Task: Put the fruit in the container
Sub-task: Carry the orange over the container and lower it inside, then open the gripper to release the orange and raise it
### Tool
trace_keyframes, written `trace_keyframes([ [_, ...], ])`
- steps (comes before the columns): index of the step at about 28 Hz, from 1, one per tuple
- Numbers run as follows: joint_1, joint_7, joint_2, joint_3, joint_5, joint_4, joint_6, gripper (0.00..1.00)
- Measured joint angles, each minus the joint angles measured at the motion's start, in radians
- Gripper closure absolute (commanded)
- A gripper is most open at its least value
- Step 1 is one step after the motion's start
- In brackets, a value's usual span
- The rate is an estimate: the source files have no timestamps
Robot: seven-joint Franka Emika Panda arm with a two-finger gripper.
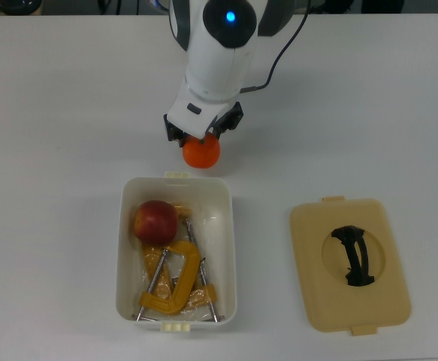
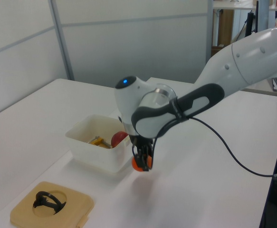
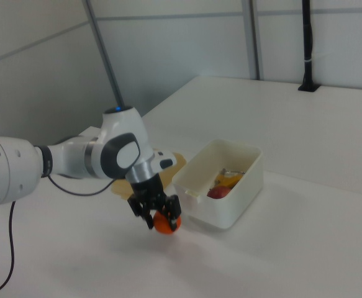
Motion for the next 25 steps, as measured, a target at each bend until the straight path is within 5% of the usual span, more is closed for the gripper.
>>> trace_keyframes([
  [10, -0.032, 0.000, -0.017, -0.012, 0.102, 0.158, -0.002, 0.99],
  [19, -0.070, 0.019, 0.007, -0.014, 0.135, 0.196, 0.078, 0.92],
  [21, -0.073, 0.047, 0.029, -0.014, 0.135, 0.196, 0.147, 0.74],
  [24, -0.074, 0.073, 0.059, -0.014, 0.135, 0.196, 0.215, 0.12],
  [25, -0.075, 0.078, 0.067, -0.014, 0.135, 0.197, 0.229, 0.00],
])
